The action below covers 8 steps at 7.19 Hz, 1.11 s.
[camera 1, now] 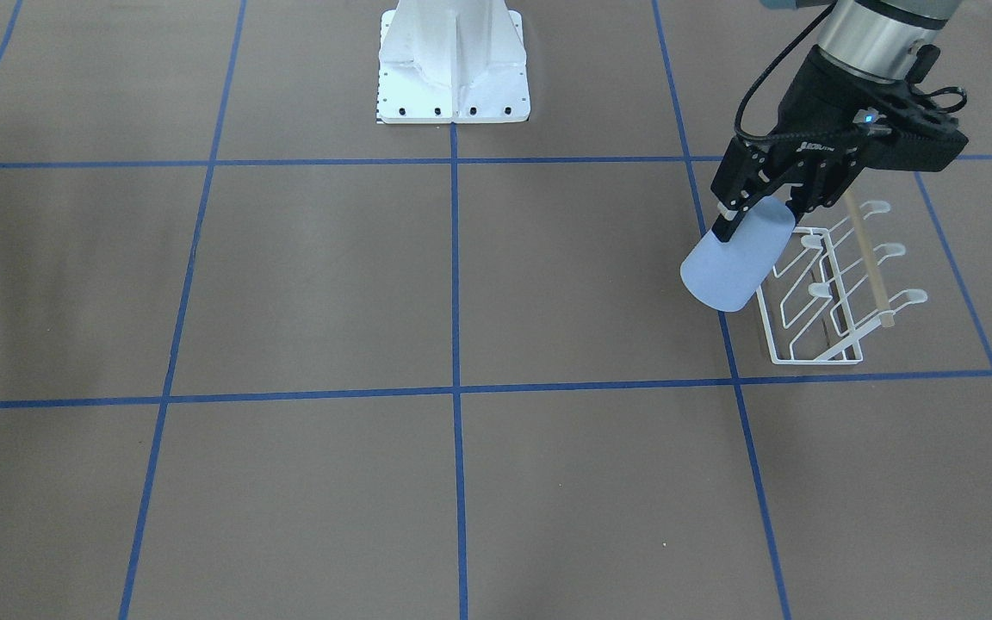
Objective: Hang cup on cup holder
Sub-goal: 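Move the cup with the left gripper above the white wire rack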
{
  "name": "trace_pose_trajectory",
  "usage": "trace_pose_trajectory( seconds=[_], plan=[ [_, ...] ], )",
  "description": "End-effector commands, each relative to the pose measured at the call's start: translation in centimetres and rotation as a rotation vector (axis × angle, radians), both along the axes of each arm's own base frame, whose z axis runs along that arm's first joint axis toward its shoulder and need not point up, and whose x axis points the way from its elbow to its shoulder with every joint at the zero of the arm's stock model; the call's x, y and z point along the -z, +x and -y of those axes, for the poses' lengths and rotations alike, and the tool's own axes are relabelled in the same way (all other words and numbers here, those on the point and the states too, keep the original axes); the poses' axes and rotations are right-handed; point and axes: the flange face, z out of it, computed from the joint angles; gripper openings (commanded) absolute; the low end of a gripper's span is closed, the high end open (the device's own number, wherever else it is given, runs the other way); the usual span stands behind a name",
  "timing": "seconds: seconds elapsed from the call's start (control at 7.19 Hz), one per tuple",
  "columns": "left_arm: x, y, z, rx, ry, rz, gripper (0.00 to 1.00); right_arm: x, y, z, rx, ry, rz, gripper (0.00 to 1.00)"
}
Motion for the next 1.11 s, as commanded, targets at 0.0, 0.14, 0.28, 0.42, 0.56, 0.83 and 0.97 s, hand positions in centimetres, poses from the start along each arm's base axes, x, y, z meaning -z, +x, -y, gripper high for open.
trace_pose_trajectory(
  seconds=[0.0,0.14,0.28,0.42,0.56,0.83,0.97],
  plan=[
    [-2.1,-0.5,-0.5,-0.057,-0.074,0.115,0.0,-2.8,2.0,-0.6,0.027,-0.003,-0.077,1.0],
    [-4.4,0.1,0.4,-0.076,-0.142,0.168,0.0,-3.2,2.4,-0.8,0.026,-0.005,-0.082,1.0],
    [-4.9,0.0,0.8,-0.105,-0.168,0.2,0.0,-3.6,2.6,-0.8,0.024,-0.023,-0.092,1.0],
    [-5.4,-0.1,1.0,-0.167,-0.132,0.232,0.0,-4.0,3.0,-0.7,0.04,-0.015,-0.121,1.0],
    [-6.4,-2.5,2.3,-0.141,-0.164,0.253,0.0,-4.4,3.4,-0.7,0.051,-0.02,-0.14,1.0],
    [-7.7,-2.8,3.2,-0.14,-0.212,0.28,0.0,-4.4,3.9,-0.6,0.044,-0.031,-0.138,1.0],
    [-8.7,-2.4,4.0,-0.143,-0.24,0.289,0.0,-4.4,4.2,-0.6,0.044,-0.064,-0.144,1.0]
  ],
)
